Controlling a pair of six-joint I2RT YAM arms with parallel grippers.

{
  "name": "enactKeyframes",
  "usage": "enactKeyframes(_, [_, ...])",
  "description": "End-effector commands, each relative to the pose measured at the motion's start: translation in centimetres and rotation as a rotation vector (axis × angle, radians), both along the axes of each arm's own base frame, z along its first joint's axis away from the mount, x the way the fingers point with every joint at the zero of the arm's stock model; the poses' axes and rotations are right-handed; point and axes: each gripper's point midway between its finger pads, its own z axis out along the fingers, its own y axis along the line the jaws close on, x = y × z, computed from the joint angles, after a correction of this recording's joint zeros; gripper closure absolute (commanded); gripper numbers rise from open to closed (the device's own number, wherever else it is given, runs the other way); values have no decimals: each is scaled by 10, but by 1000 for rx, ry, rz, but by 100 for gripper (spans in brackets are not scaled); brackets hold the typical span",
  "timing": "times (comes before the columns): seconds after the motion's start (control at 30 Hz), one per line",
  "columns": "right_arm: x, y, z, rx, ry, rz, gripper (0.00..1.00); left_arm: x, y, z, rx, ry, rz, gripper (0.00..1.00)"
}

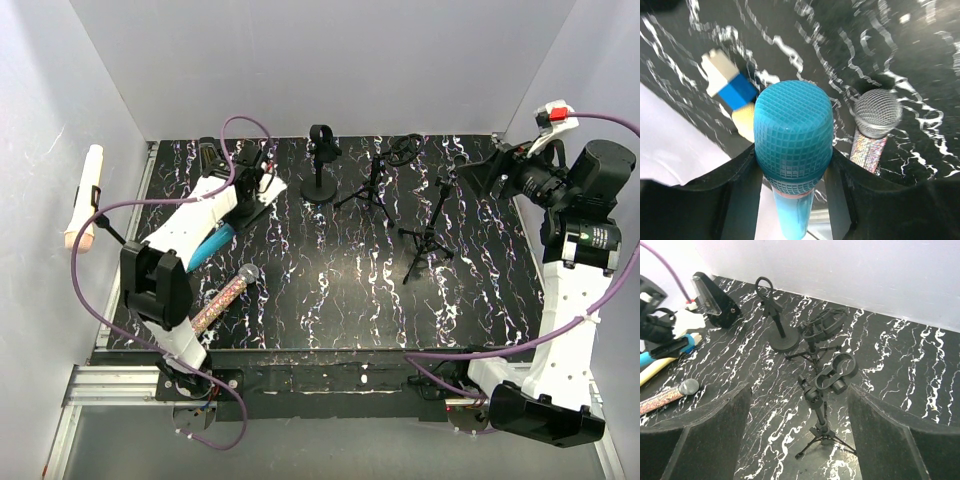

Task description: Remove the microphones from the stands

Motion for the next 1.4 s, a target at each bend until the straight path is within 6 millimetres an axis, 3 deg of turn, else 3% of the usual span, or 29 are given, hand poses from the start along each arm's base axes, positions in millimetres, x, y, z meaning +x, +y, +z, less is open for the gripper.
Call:
enactKeyframes(0.0, [-13,13,22,-29,-77,94,18,-11,49,-23,120,43,245,100])
enactKeyframes(0.17, [-16,8,26,-69,-78,64,17,6,94,-66,64,95,483,100])
enactKeyframes(0.27, [-19,9,21,-51,-52,66,17,6,105,-91,31,144,525,100])
enactKeyframes(0.57, [-17,7,13,-31,-22,46,18,-22,102,-138,14,279,514,100])
enactKeyframes(0.7, [-18,7,8,-26,-4,47,18,-24,98,-142,-11,308,531,78])
enactKeyframes(0.83, [-17,6,3,-35,21,46,18,-20,91,-129,-49,321,547,58])
enactKeyframes(1.0, [-18,4,-10,-52,71,49,17,-21,79,-88,-125,321,529,33])
enactKeyframes(1.13, [-16,1,-26,-67,115,43,17,-17,73,-54,-177,279,487,32])
enactKeyframes(1.27, [-3,-10,-42,-79,166,-17,16,-5,38,-18,-366,216,399,32])
enactKeyframes(1.37, [10,-8,-45,-111,187,11,15,6,1,6,-505,131,282,33])
